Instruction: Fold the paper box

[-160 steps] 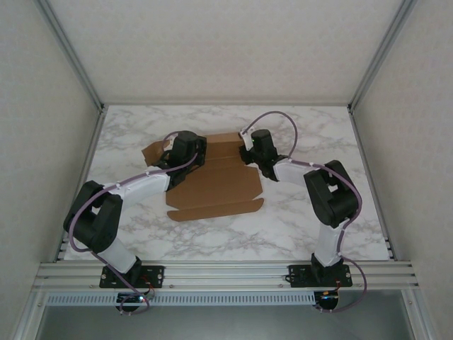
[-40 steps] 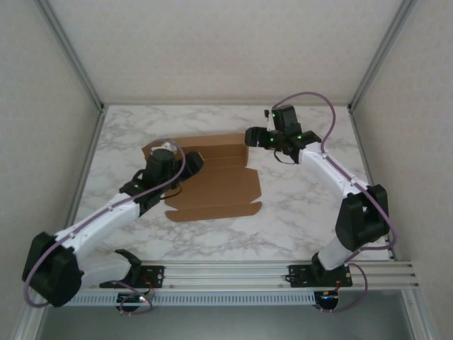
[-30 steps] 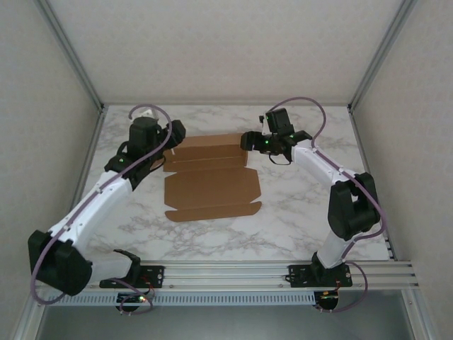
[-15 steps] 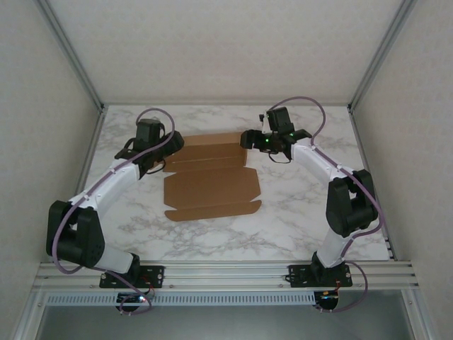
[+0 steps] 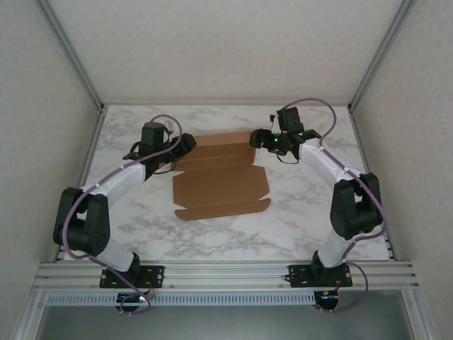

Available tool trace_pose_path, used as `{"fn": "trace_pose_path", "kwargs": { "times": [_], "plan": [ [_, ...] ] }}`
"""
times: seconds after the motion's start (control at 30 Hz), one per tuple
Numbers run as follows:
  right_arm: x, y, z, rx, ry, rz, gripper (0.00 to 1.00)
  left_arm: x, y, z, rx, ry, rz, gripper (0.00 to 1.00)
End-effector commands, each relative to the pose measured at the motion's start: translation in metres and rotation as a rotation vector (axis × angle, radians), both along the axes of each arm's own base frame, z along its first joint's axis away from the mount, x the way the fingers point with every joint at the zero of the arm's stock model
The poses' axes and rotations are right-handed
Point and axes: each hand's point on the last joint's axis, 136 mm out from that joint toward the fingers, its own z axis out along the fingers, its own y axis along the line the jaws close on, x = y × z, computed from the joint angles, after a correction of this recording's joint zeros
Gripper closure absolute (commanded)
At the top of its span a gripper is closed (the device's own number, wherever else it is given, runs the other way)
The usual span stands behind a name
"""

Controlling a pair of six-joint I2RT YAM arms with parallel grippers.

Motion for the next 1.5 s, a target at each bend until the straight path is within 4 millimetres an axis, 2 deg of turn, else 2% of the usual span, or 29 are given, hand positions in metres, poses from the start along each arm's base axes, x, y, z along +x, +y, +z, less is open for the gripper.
{"fn": "trace_pose_path", "kwargs": {
  "times": [0.0, 0.17, 0.37, 0.53, 0.73, 0.9, 1.03, 1.17, 1.47],
  "plan": [
    [-0.005, -0.011, 0.009, 0.019, 0.01, -0.029, 0.24, 0.007, -0.019, 0.009, -0.097, -0.042, -0.082, 0.47],
    [0.003, -0.022, 0.013, 0.025, 0.009, -0.057, 0.24, 0.015, -0.033, 0.011, -0.185, -0.083, -0.144, 0.6],
    [0.006, -0.034, 0.019, 0.04, 0.018, -0.096, 0.25, 0.022, -0.044, 0.023, -0.301, -0.113, -0.165, 0.77],
    [-0.001, -0.049, 0.032, -0.004, 0.019, -0.162, 0.26, 0.02, -0.049, 0.021, -0.329, -0.052, -0.127, 0.81],
    [-0.015, -0.072, 0.044, -0.078, 0.004, -0.242, 0.26, 0.005, -0.063, 0.017, -0.379, 0.032, -0.144, 0.81],
    [-0.026, -0.085, 0.062, -0.106, -0.054, -0.27, 0.26, -0.008, -0.062, 0.015, -0.393, 0.05, -0.15, 0.81],
    [-0.035, -0.087, 0.075, -0.094, -0.079, -0.27, 0.25, -0.019, -0.066, 0.011, -0.423, 0.073, -0.172, 0.81],
    [-0.042, -0.082, 0.079, -0.068, -0.077, -0.249, 0.25, -0.031, -0.076, 0.007, -0.439, 0.111, -0.206, 0.8],
    [-0.051, -0.08, 0.084, -0.047, -0.073, -0.243, 0.25, -0.048, -0.08, 0.038, -0.459, 0.086, -0.233, 0.8]
  ]
}}
